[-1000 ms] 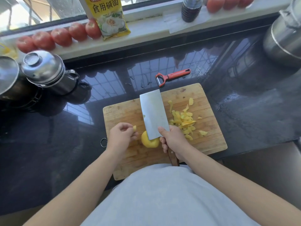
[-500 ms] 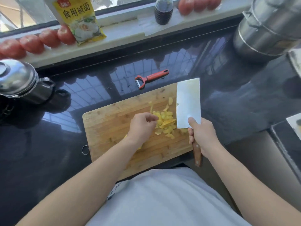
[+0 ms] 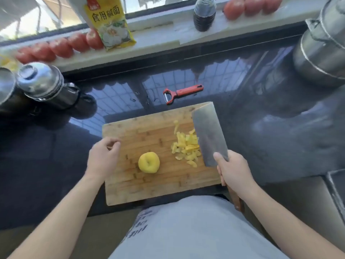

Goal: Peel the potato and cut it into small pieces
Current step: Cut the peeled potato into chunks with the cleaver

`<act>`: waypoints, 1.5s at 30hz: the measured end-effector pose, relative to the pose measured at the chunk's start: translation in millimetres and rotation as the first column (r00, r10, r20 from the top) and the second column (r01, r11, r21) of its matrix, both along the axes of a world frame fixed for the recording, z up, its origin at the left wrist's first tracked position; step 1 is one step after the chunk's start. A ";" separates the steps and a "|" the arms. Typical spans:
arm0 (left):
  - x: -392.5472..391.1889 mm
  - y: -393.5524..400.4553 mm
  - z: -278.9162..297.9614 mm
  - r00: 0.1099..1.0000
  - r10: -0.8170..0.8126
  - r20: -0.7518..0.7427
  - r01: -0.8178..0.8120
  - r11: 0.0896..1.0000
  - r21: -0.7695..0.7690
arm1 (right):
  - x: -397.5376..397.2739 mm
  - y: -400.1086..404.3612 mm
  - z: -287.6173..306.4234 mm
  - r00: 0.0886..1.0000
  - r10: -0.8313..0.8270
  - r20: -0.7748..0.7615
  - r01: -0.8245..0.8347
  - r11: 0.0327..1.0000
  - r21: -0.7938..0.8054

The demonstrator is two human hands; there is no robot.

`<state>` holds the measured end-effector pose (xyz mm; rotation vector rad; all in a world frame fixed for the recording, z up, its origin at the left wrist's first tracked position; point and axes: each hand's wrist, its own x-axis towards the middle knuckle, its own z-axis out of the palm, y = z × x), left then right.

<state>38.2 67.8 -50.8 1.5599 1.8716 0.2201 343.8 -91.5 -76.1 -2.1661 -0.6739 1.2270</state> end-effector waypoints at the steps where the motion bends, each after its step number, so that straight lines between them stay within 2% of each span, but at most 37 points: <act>1: -3.8 -14.9 -3.4 0.998 0.053 0.042 -0.049 0.994 -0.092 | -3.4 3.5 -0.4 0.999 0.049 0.017 -0.048 0.999 -0.010; 4: 3.5 -45.8 -22.8 0.953 0.228 0.199 -0.144 0.920 -0.365 | -17.9 11.8 -0.7 0.980 0.181 0.086 -0.179 0.983 -0.036; 9: 22.9 -43.0 -54.6 0.986 0.056 0.156 -0.004 0.948 -0.319 | -53.8 21.1 3.8 0.954 0.276 0.119 -0.271 0.961 -0.061; 12: 32.9 -31.8 -43.7 0.974 0.068 0.218 0.021 0.924 -0.382 | -73.7 21.1 5.9 0.948 0.280 0.152 -0.275 0.960 -0.052; 15: 29.3 -30.0 -38.2 0.976 0.091 0.197 0.013 0.882 -0.472 | -88.7 17.2 6.1 0.954 0.253 0.158 -0.247 0.967 -0.057; 16: 27.0 -32.6 -36.6 0.970 0.129 0.207 -0.002 0.853 -0.522 | -93.1 15.9 5.9 0.954 0.247 0.170 -0.240 0.969 -0.064; 18: 21.5 -41.7 -28.9 0.948 0.221 0.230 -0.002 0.727 -0.686 | -102.2 14.2 7.6 0.956 0.230 0.183 -0.222 0.973 -0.062; 20: 12.1 -49.4 -21.9 0.952 0.222 0.210 0.034 0.607 -0.794 | -109.2 12.9 10.4 0.959 0.209 0.190 -0.204 0.978 -0.049; 21: 6.2 -50.6 -21.1 0.960 0.186 0.210 0.059 0.599 -0.798 | -113.1 11.5 12.4 0.957 0.206 0.205 -0.200 0.979 -0.048; 22: 0.3 -50.2 -22.8 0.965 0.147 0.218 0.074 0.642 -0.763 | -116.2 10.5 14.1 0.952 0.210 0.221 -0.205 0.978 -0.048; 23: -5.4 -47.7 -27.7 0.969 0.088 0.230 0.096 0.727 -0.680 | -118.8 10.0 15.4 0.946 0.222 0.238 -0.215 0.975 -0.056; 25: -13.7 -41.0 -38.8 0.968 -0.085 0.236 0.183 0.884 -0.431 | -124.2 8.9 17.8 0.922 0.251 0.294 -0.234 0.968 -0.093; 27: -11.9 -38.5 -45.3 0.942 -0.228 0.246 0.287 0.927 -0.243 | -127.9 8.0 21.3 0.880 0.296 0.371 -0.274 0.955 -0.112; 29: -2.6 -43.9 -53.9 0.924 -0.301 0.237 0.343 0.926 -0.160 | -130.8 6.6 25.9 0.815 0.362 0.452 -0.353 0.929 -0.106; 30: 1.8 -47.2 -58.9 0.931 -0.277 0.237 0.317 0.937 -0.150 | -132.5 5.1 27.2 0.778 0.397 0.487 -0.400 0.911 -0.104; 33: 8.1 -56.9 -75.7 0.937 -0.046 0.346 0.126 0.969 -0.212 | -135.1 -1.6 26.5 0.660 0.478 0.580 -0.524 0.846 -0.101; 35: 9.5 -59.9 -81.2 0.930 0.009 0.368 0.083 0.969 -0.232 | -133.6 -3.9 23.8 0.591 0.533 0.605 -0.589 0.798 -0.128; 40: 20.5 -61.2 -76.7 0.908 0.146 0.392 -0.031 0.958 -0.285 | -136.8 -3.4 21.9 0.516 0.623 0.588 -0.653 0.730 -0.200; 45: 22.2 -65.8 -81.1 0.909 0.155 0.387 -0.056 0.965 -0.255 | -138.5 -3.1 22.1 0.482 0.673 0.561 -0.654 0.703 -0.280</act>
